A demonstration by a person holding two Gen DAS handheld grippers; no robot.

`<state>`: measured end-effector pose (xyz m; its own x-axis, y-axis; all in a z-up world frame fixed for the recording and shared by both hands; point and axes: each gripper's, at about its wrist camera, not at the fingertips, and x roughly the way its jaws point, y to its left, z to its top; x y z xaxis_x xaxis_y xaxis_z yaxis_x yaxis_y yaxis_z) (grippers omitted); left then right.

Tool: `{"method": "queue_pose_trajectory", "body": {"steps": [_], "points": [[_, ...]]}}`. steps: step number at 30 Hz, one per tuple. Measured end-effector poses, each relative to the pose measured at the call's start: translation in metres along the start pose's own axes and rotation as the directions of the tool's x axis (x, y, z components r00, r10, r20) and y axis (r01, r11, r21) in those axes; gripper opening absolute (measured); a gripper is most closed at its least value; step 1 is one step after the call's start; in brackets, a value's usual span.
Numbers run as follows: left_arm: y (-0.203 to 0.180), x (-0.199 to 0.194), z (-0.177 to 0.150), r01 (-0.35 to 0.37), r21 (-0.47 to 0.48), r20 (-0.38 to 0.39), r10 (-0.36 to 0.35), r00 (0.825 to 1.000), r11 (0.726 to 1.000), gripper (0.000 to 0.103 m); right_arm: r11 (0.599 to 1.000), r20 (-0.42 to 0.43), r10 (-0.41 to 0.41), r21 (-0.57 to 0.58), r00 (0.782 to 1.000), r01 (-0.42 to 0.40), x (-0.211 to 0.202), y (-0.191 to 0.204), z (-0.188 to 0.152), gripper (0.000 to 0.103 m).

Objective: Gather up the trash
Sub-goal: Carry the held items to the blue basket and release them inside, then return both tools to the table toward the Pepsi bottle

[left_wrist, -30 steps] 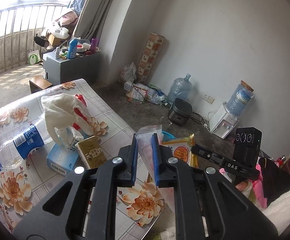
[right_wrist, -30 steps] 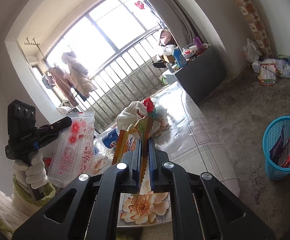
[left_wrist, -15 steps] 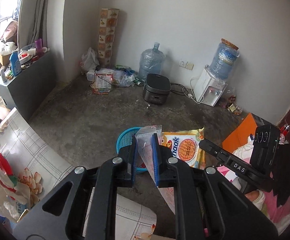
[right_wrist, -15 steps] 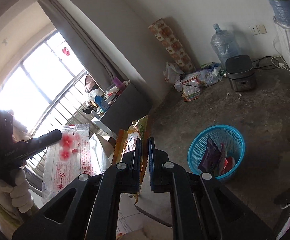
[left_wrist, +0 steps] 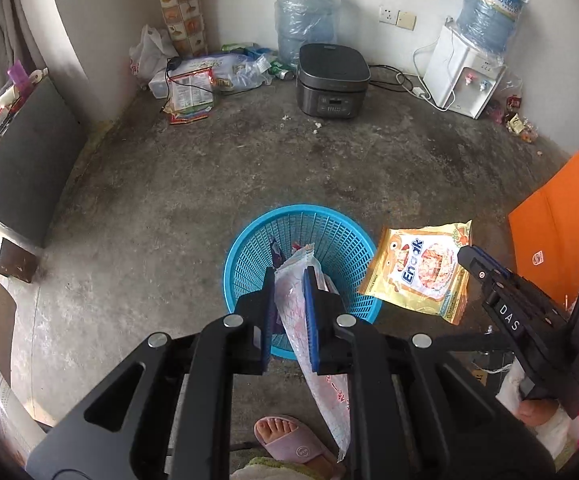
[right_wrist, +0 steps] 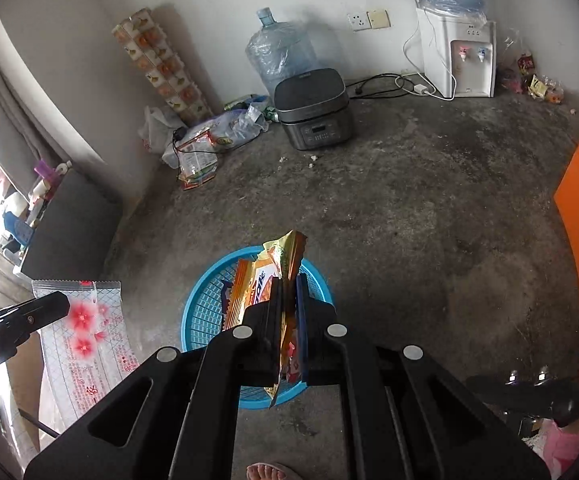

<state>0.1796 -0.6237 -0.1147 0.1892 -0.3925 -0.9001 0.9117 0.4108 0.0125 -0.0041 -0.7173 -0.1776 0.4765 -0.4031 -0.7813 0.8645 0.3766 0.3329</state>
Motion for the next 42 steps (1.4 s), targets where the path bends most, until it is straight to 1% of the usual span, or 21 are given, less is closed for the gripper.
{"method": "queue_pose_trajectory", "body": {"steps": [2, 5, 7, 11, 12, 13, 14, 15, 16, 17, 18, 19, 22, 24, 27, 30, 34, 36, 37, 38, 42], "points": [[0.002, 0.028, 0.003, -0.026, 0.015, -0.031, 0.026, 0.999, 1.000, 0.012, 0.999, -0.020, -0.022, -0.023, 1.000, 0.022, 0.025, 0.005, 0.000, 0.007], [0.005, 0.066, 0.008, -0.057, 0.030, -0.070, 0.059, 0.996, 0.998, 0.012, 0.993, -0.023, -0.084, -0.086, 0.996, 0.082, 0.053, 0.015, -0.001, 0.007], [0.004, 0.087, 0.010, -0.073, 0.041, -0.090, 0.076, 0.993, 0.997, 0.012, 0.982, -0.008, -0.135, -0.133, 0.991, 0.132, 0.070, 0.023, 0.001, 0.007], [0.004, 0.120, 0.010, -0.106, 0.055, -0.132, 0.113, 0.985, 0.993, 0.012, 0.962, -0.013, -0.204, -0.189, 0.979, 0.198, 0.104, 0.031, -0.001, 0.008], [0.005, 0.125, 0.009, -0.114, 0.057, -0.141, 0.121, 0.983, 0.992, 0.013, 0.959, -0.025, -0.209, -0.201, 0.978, 0.200, 0.112, 0.031, -0.001, 0.009], [0.006, 0.128, 0.009, -0.118, 0.056, -0.148, 0.125, 0.981, 0.991, 0.020, 0.957, -0.040, -0.211, -0.211, 0.977, 0.198, 0.120, 0.031, -0.002, 0.009], [0.007, 0.130, 0.009, -0.123, 0.050, -0.149, 0.129, 0.980, 0.991, 0.024, 0.955, -0.058, -0.212, -0.222, 0.975, 0.195, 0.126, 0.032, -0.004, 0.011], [0.007, 0.128, 0.010, -0.128, 0.043, -0.141, 0.133, 0.981, 0.991, 0.033, 0.956, -0.075, -0.204, -0.229, 0.976, 0.183, 0.130, 0.032, -0.006, 0.016], [0.009, 0.125, 0.011, -0.130, 0.036, -0.128, 0.133, 0.983, 0.991, 0.037, 0.962, -0.091, -0.180, -0.226, 0.979, 0.156, 0.132, 0.032, -0.007, 0.021], [0.010, 0.120, 0.013, -0.128, 0.031, -0.114, 0.130, 0.985, 0.991, 0.038, 0.970, -0.104, -0.142, -0.212, 0.984, 0.118, 0.131, 0.031, -0.007, 0.031], [0.011, 0.114, 0.015, -0.125, 0.026, -0.103, 0.127, 0.987, 0.992, 0.041, 0.979, -0.110, -0.103, -0.186, 0.989, 0.082, 0.128, 0.027, -0.008, 0.040], [0.012, 0.108, 0.018, -0.126, 0.019, -0.091, 0.127, 0.988, 0.992, 0.045, 0.987, -0.106, -0.067, -0.154, 0.992, 0.050, 0.124, 0.024, -0.008, 0.041], [0.017, 0.078, 0.029, -0.115, -0.016, -0.035, 0.114, 0.993, 0.993, 0.048, 0.998, -0.090, -0.002, -0.056, 0.996, -0.003, 0.107, 0.011, -0.005, 0.042], [0.019, 0.053, 0.035, -0.099, -0.033, 0.010, 0.099, 0.995, 0.995, 0.051, 1.000, -0.065, 0.022, -0.008, 0.998, -0.022, 0.091, 0.006, -0.003, 0.042], [0.023, 0.009, 0.041, -0.079, -0.052, 0.083, 0.083, 0.993, 0.995, 0.055, 0.997, -0.029, 0.066, 0.042, 0.997, -0.065, 0.065, 0.003, -0.001, 0.042], [0.029, -0.041, 0.038, -0.051, -0.070, 0.155, 0.062, 0.986, 0.996, 0.061, 0.991, 0.009, 0.124, 0.046, 0.992, -0.125, 0.032, 0.011, 0.001, 0.042], [0.040, -0.119, 0.022, -0.005, -0.083, 0.268, 0.027, 0.963, 0.997, 0.076, 0.978, 0.081, 0.207, 0.004, 0.975, -0.208, -0.023, 0.034, -0.002, 0.043], [0.049, -0.159, 0.008, 0.000, -0.082, 0.316, 0.026, 0.948, 0.997, 0.082, 0.970, 0.118, 0.243, -0.030, 0.963, -0.241, -0.054, 0.048, -0.005, 0.051], [0.053, -0.178, -0.002, -0.002, -0.085, 0.341, 0.031, 0.940, 0.996, 0.083, 0.965, 0.140, 0.261, -0.053, 0.955, -0.256, -0.071, 0.055, -0.007, 0.054], [0.058, -0.196, -0.011, -0.003, -0.088, 0.362, 0.035, 0.932, 0.996, 0.084, 0.959, 0.161, 0.282, -0.082, 0.946, -0.272, -0.087, 0.063, -0.011, 0.060], [0.081, -0.264, -0.059, 0.000, -0.133, 0.433, 0.058, 0.899, 0.991, 0.089, 0.924, 0.218, 0.347, -0.244, 0.912, -0.294, -0.146, 0.100, -0.026, 0.078]]}}
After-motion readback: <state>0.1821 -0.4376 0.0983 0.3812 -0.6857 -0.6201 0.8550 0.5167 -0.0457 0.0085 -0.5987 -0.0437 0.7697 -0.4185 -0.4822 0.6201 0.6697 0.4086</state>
